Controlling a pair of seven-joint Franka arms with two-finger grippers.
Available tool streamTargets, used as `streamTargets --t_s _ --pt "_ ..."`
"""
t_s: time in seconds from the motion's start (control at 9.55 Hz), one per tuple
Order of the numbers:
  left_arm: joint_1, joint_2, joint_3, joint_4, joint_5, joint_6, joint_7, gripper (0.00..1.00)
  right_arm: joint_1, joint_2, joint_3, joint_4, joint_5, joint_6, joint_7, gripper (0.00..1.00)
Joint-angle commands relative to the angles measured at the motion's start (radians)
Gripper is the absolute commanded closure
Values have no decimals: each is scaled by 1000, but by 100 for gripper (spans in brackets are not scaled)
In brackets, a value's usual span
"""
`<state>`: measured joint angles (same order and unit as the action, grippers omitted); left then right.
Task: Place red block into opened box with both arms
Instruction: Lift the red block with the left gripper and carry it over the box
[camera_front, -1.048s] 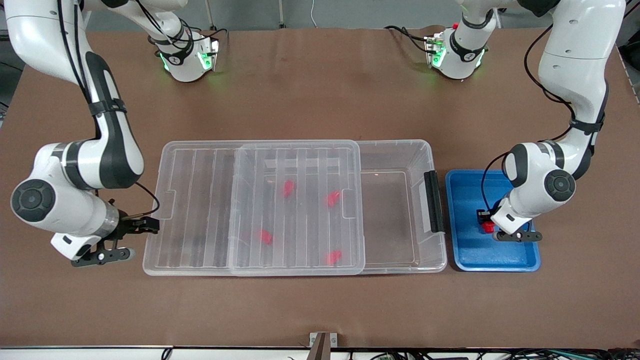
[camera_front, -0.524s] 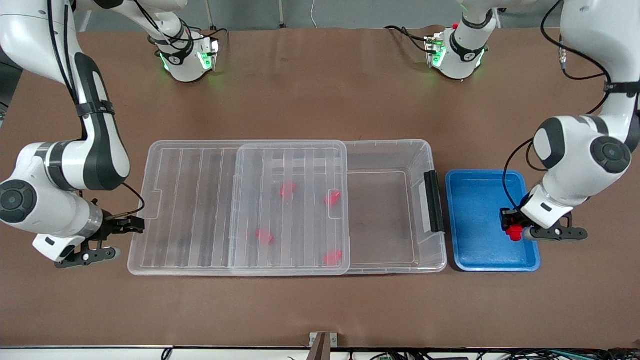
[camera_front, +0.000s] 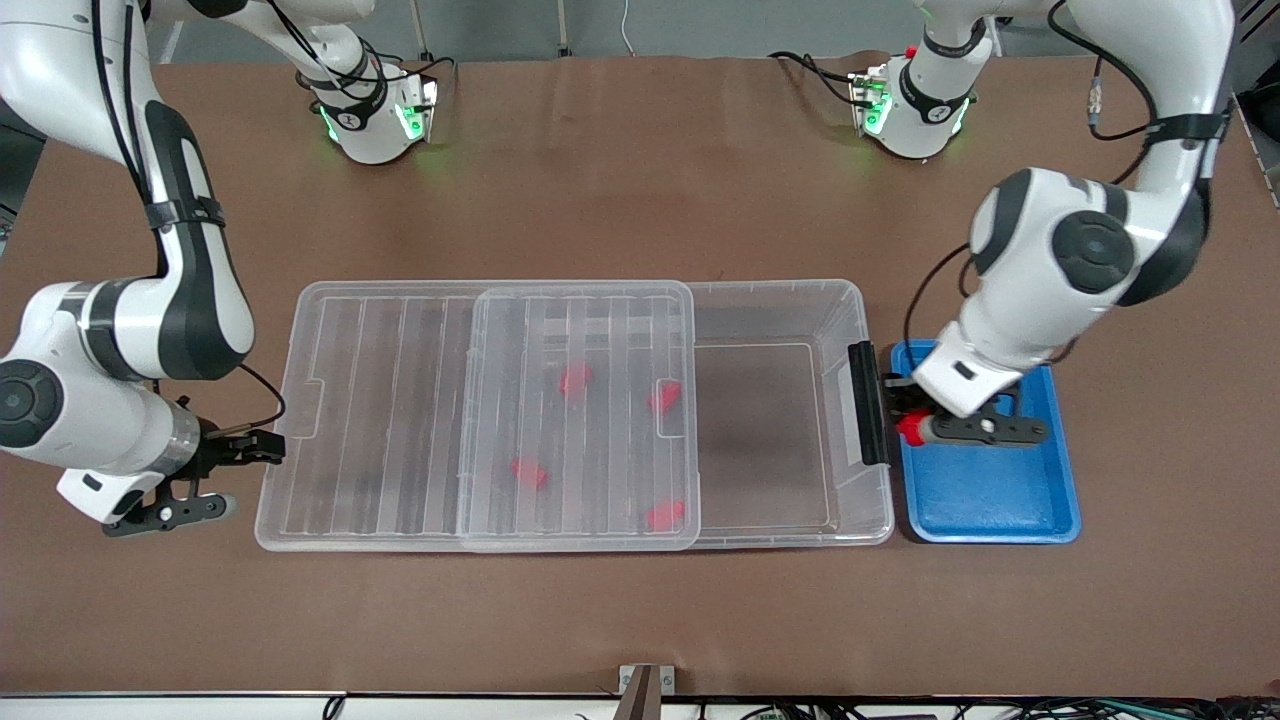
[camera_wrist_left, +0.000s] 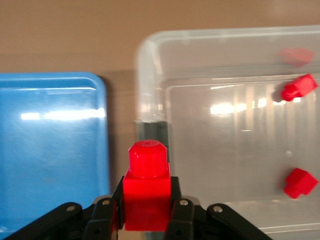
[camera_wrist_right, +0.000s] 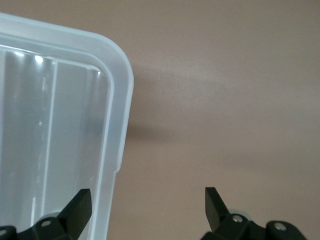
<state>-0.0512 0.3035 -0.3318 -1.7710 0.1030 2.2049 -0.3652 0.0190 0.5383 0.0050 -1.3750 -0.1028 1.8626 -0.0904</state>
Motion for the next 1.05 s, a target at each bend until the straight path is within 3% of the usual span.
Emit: streamTargets --t_s 0.0,0.21,0.42,0.63,0.94 --pt "-9 127 -99 63 82 -13 -151 100 -8 -171 18 -5 0 -135 252 0" --pt "-50 280 -125 129 197 -7 -256 100 -45 -350 12 -76 83 -201 281 0" --pt "-52 415 -160 179 289 -4 -351 100 -80 -456 -12 -78 101 -339 268 0" --pt "-65 521 -161 211 348 30 -360 100 -80 -520 -72 -96 143 -407 188 0" --pt "-87 608 -161 277 356 44 -376 100 -112 -558 -83 -182 140 -389 98 0"
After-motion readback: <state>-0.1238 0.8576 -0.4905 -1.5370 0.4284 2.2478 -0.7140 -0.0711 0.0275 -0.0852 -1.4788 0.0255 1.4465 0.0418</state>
